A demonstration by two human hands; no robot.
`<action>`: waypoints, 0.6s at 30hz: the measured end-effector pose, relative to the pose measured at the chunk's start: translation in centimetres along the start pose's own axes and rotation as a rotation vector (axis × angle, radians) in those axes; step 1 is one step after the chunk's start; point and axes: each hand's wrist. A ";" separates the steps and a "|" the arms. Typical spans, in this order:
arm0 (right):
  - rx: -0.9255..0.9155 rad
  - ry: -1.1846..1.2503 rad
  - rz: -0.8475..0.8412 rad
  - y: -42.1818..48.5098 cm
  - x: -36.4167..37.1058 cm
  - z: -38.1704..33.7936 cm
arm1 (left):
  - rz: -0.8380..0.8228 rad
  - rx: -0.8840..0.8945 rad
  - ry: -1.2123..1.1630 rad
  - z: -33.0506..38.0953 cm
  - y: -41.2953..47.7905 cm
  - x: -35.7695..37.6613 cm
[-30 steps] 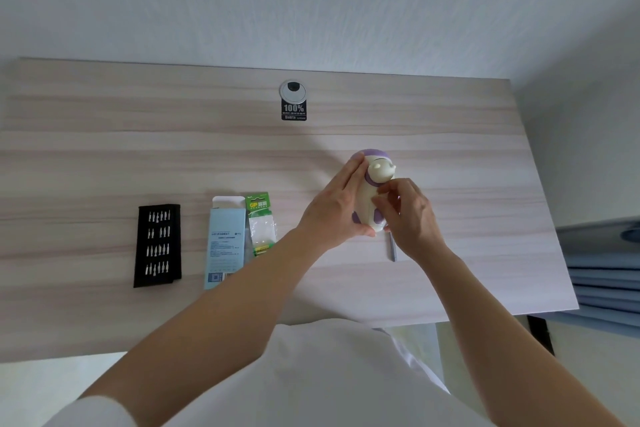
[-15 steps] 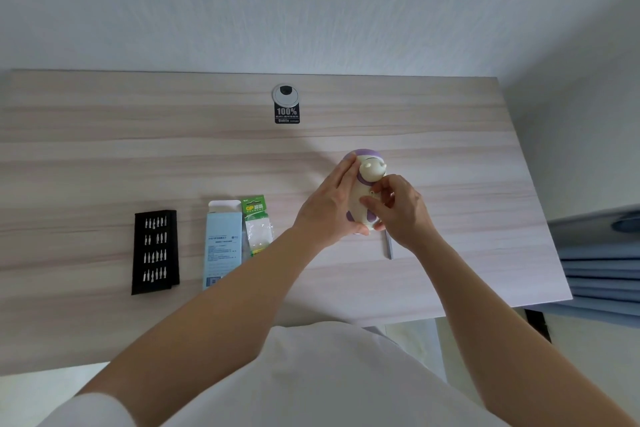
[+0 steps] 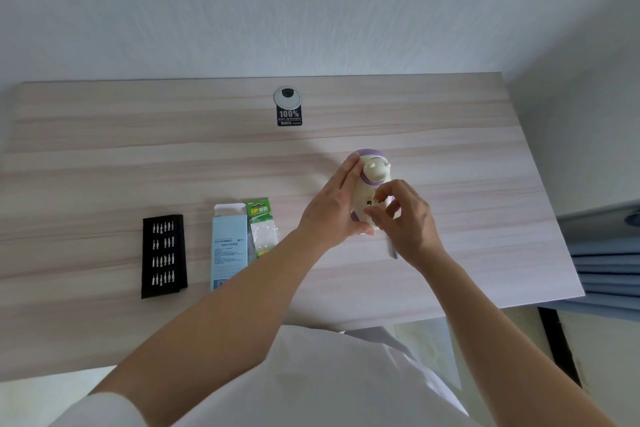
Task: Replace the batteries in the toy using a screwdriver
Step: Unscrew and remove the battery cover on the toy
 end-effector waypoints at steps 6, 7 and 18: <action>-0.108 -0.040 0.081 -1.1 -0.2 0.2 | 0.009 0.017 0.017 -0.2 0.0 0.0; -0.146 -0.059 0.084 -1.3 -0.4 0.3 | 0.006 0.016 0.020 -0.2 0.1 0.0; 0.246 0.287 0.239 -5.4 -5.8 3.3 | -0.011 0.025 0.043 0.0 0.1 0.0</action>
Point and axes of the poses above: each hand's wrist, its own y-axis towards the middle knuckle, its own x-axis out of the palm, z = x × y
